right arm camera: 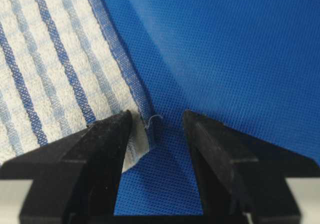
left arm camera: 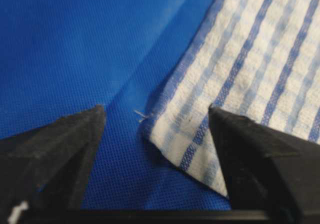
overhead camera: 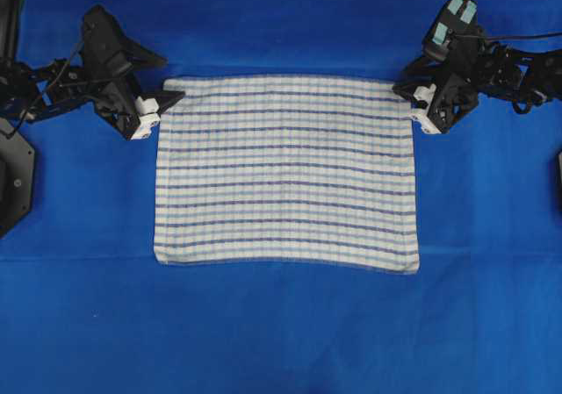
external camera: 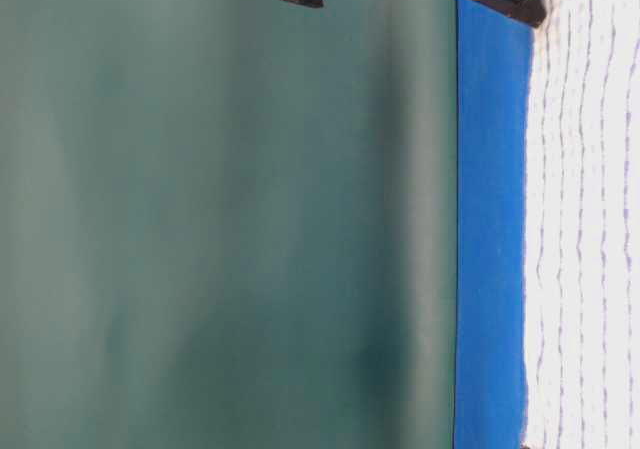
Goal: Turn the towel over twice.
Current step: 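Pinch the far left and far right towel corners with both grippers, then lift the held corners up and pull them toward the far side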
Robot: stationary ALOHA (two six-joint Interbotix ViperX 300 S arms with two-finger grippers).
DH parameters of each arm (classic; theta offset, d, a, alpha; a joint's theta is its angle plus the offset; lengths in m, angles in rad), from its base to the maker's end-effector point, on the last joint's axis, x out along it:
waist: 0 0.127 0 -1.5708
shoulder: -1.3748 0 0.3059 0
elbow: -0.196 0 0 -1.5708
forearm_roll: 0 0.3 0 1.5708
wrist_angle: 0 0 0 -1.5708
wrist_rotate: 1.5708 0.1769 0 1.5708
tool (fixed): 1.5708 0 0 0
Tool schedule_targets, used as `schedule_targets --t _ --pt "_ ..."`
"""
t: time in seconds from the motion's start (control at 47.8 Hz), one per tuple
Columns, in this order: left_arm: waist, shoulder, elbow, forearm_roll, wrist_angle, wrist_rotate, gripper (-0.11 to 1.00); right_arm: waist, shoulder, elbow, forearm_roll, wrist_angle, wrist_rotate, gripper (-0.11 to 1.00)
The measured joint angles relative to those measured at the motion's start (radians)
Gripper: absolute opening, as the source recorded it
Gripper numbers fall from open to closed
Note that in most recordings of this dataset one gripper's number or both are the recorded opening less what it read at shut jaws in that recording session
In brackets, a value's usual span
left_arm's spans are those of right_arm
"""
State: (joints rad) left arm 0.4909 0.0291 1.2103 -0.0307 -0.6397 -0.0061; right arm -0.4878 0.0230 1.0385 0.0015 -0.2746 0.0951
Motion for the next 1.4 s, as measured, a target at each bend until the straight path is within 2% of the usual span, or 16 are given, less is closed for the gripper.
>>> schedule_targets --t 0.105,0.209,0.251,0.712,0.9,1.089,1.193,1.403 --pt "0.002 0.003 -0.002 0.000 0.011 0.002 0.39 0.000 0.000 -0.002 0.000 0.000 0.003 0.41" --pt "0.002 0.003 -0.003 0.000 0.032 0.002 0.11 0.000 0.002 -0.002 0.000 0.002 0.003 0.12" --pt "0.002 0.003 -0.003 0.000 0.041 0.002 0.04 0.000 0.002 -0.002 0.000 0.002 0.003 0.05" --pt "-0.005 -0.023 -0.017 0.000 0.075 0.014 0.04 -0.003 -0.020 0.000 0.002 0.000 0.005 0.05" --pt "0.012 -0.149 -0.048 0.000 0.135 0.021 0.04 -0.054 -0.123 0.000 0.000 0.009 0.003 0.05" --pt "0.071 -0.318 -0.091 0.000 0.229 0.023 0.04 -0.133 -0.265 -0.002 0.000 0.051 -0.012 0.05" --pt "0.110 -0.422 -0.117 0.000 0.262 0.057 0.04 -0.179 -0.347 -0.017 -0.009 0.091 -0.023 0.05" --pt "0.121 -0.558 -0.166 0.002 0.278 0.167 0.04 -0.222 -0.494 -0.086 -0.055 0.199 -0.046 0.05"
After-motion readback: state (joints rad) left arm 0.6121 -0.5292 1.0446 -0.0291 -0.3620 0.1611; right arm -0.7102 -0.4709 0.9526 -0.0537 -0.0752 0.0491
